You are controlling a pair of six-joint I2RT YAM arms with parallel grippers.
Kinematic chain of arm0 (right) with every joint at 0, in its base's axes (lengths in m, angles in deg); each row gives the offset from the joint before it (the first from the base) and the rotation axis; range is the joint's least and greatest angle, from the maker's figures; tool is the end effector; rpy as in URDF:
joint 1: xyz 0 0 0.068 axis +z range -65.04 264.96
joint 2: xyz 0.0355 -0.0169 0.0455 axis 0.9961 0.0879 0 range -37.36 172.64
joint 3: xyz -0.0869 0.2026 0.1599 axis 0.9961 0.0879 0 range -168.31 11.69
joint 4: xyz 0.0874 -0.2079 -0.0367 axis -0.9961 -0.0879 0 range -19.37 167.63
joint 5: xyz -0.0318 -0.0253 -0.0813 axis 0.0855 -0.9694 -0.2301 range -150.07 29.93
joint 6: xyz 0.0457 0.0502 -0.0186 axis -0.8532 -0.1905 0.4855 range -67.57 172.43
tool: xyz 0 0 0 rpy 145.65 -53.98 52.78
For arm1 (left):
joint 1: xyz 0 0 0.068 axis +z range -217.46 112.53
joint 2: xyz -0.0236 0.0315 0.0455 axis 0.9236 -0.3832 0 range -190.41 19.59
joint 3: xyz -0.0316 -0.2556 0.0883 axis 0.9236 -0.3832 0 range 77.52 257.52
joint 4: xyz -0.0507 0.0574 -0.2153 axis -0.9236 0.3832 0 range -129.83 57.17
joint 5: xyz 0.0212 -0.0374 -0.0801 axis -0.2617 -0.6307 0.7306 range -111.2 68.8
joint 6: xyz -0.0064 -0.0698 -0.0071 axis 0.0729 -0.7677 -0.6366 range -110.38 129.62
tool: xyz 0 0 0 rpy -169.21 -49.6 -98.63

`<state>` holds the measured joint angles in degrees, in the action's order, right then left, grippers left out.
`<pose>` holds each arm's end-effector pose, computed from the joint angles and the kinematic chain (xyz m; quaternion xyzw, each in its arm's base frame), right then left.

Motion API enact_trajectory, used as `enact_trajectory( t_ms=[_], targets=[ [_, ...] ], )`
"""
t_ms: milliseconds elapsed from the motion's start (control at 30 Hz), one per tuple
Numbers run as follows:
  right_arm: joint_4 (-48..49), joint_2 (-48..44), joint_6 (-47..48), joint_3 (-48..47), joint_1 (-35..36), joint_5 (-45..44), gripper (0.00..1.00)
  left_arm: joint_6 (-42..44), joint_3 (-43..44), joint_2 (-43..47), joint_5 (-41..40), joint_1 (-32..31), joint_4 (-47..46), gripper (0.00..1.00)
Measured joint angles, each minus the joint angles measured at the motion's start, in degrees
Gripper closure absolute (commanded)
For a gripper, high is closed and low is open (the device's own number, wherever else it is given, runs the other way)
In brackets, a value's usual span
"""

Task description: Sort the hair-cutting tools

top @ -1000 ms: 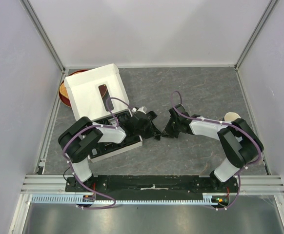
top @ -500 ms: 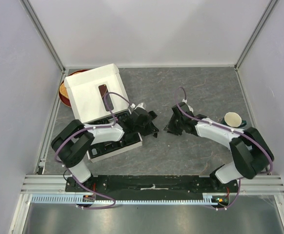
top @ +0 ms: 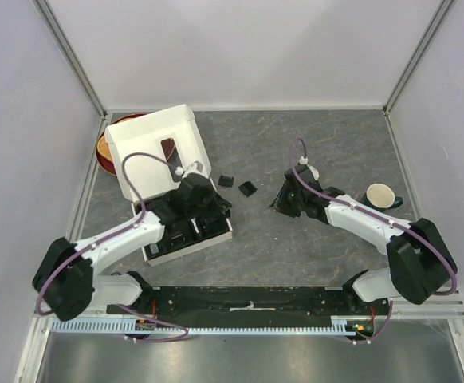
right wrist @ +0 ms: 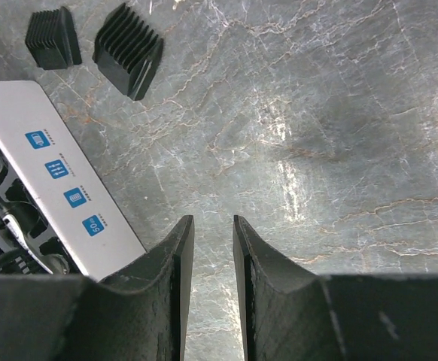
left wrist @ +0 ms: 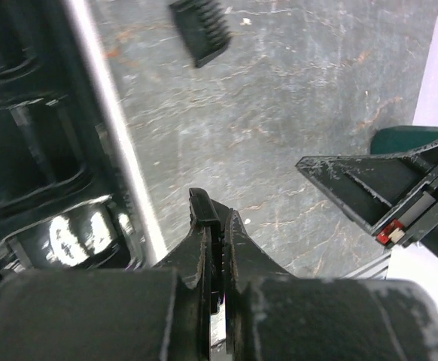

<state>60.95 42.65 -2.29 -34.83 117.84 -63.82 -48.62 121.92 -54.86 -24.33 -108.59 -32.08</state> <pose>0.2256 0.1414 0.2065 0.1890 0.9206 0.2135 0.2670 0.2015 -0.1717 0.2337 -0.1455 0.8859 -0.3194 0.3033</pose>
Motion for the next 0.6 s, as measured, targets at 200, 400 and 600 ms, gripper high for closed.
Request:
enact_trajectory(
  t_ms=[200,400,600],
  targets=[
    [0.02,1.81,0.31,0.00,0.00,1.44,0.66,-3.45,-8.46,11.08,-2.78,0.42,4.09,0.98],
    [0.15,2.78,0.52,0.00,0.00,2.25,0.66,-5.38,-13.77,14.10,-3.39,0.57,3.41,0.98],
    [0.31,3.21,0.55,0.00,0.00,2.45,0.66,-5.64,-16.74,13.11,-2.29,1.18,-2.67,0.98]
  ],
)
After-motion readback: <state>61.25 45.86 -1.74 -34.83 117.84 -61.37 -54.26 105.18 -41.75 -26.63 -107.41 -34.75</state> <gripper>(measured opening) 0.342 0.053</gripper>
